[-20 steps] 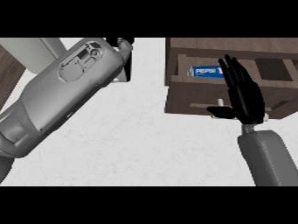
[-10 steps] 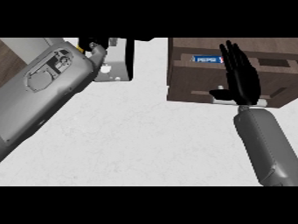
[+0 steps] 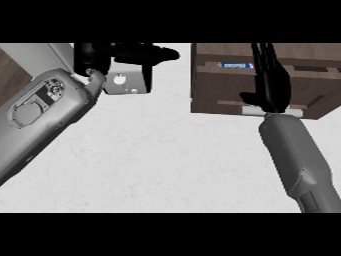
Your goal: Pick up the can, place it into the drawer and close the drawer
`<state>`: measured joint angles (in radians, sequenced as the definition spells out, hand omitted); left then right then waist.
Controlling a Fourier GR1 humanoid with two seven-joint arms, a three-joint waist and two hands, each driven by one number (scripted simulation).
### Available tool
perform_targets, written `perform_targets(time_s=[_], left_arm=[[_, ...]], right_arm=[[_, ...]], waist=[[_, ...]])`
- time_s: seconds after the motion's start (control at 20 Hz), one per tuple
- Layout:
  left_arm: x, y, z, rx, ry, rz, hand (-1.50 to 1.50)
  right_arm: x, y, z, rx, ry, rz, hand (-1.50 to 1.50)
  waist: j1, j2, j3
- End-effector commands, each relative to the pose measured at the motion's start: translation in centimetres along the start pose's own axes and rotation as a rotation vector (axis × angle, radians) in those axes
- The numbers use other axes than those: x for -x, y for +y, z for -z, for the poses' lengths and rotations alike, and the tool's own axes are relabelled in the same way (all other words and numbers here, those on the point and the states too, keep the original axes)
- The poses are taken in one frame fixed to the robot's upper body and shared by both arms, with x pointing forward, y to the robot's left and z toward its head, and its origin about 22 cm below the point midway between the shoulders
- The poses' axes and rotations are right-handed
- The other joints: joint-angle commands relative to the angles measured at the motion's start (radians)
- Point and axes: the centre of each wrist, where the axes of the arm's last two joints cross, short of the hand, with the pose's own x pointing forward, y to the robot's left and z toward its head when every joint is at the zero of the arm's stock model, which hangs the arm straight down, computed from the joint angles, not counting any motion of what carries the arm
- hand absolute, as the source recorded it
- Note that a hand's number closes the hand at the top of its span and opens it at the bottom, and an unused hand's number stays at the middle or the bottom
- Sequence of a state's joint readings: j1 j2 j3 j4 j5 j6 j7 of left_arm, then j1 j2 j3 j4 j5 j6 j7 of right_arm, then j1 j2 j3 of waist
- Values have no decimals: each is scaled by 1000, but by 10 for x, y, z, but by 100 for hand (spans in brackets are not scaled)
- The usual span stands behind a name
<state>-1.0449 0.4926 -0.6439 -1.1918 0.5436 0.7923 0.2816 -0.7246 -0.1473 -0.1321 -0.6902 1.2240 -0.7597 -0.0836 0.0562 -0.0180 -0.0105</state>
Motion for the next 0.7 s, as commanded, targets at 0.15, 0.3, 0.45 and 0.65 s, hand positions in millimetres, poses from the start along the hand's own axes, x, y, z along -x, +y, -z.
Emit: perform_targets(time_s=[0.15, 0.3, 0.45, 0.65], left_arm=[[23, 4, -20, 25, 7, -3, -150], [29, 0, -27, 38, 12, -5, -150], [27, 8, -21, 15, 0, -3, -150], [29, 10, -32, 47, -9, 0, -150]], right_arm=[[-4, -10, 44, -67, 13, -13, -150], [-17, -11, 53, -41, 7, -10, -150], [-11, -25, 75, -47, 27, 0, -150], [-4, -26, 78, -35, 39, -3, -150]], waist=[[51, 38, 12], [45, 41, 12], [43, 48, 13], [56, 49, 14]])
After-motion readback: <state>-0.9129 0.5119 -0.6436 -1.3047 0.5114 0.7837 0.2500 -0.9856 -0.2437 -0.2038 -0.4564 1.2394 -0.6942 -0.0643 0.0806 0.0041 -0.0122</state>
